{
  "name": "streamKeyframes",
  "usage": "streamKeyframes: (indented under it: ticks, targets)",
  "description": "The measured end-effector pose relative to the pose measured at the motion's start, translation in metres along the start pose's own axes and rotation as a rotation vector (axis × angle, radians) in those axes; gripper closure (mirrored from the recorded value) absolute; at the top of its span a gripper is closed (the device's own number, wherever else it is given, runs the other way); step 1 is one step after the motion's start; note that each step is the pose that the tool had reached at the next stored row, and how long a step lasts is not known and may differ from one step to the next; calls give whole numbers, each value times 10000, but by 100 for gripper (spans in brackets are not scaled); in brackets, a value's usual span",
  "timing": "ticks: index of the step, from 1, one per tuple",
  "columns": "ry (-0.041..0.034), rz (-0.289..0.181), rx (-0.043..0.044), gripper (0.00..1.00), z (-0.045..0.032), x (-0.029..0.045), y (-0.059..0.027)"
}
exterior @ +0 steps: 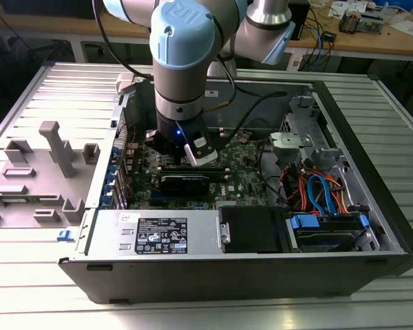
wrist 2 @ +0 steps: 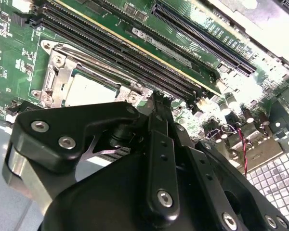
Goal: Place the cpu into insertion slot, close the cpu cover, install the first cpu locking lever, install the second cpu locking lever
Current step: 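Install the second cpu locking lever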
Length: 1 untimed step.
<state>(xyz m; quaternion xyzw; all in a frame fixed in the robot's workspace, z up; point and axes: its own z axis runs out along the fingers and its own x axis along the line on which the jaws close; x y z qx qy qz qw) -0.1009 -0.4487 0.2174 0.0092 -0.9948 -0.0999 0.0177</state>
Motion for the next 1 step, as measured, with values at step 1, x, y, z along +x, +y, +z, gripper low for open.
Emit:
streamKeyframes:
  ticks: [1]
  targets:
    - [0, 0, 0, 89, 0, 0, 0]
